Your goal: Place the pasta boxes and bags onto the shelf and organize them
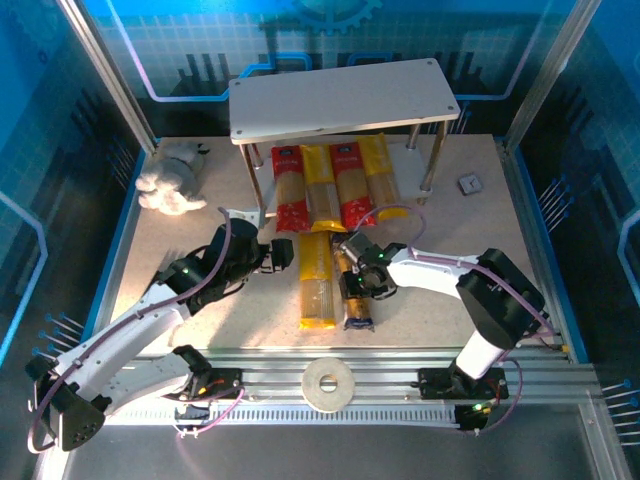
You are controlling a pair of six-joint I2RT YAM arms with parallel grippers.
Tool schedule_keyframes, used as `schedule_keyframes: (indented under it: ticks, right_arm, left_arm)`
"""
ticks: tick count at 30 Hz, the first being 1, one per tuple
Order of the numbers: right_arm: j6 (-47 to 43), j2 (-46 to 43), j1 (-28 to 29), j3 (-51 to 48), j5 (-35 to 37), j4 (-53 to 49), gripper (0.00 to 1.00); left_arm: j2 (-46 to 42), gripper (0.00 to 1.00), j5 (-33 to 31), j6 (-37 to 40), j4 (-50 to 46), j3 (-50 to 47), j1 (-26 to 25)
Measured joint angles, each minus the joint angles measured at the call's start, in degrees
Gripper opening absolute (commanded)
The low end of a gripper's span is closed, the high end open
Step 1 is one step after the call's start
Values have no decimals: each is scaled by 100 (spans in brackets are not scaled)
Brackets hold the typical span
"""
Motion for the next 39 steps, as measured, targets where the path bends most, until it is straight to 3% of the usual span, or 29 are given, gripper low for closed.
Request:
schedule_keyframes:
  ticks: [8,14,22,28,34,39]
  right_arm:
    - [-22,-835,321,-358,79,-903,31]
    - [-42,-2050,352,-269,472,-2114,0]
    - [-131,-3187,393,741,1174,-3412,0]
    - [-413,-3565,551,2072,1808,-4288,0]
    - [-1279,-3254,557,3731,2544,-4542,0]
    - [-2234,-2415,68,4929,2693,-4177,0]
  left_arm:
    - [2,82,42,-13,7,0,2]
    - [68,81,94,-11,68,0,28]
    - [175,81,111,4,68,42,31]
    - [208,81,131,33,7,428,33]
    - [227,81,131,160,-170,916,39]
    - [308,81,149,188,-221,1058,48]
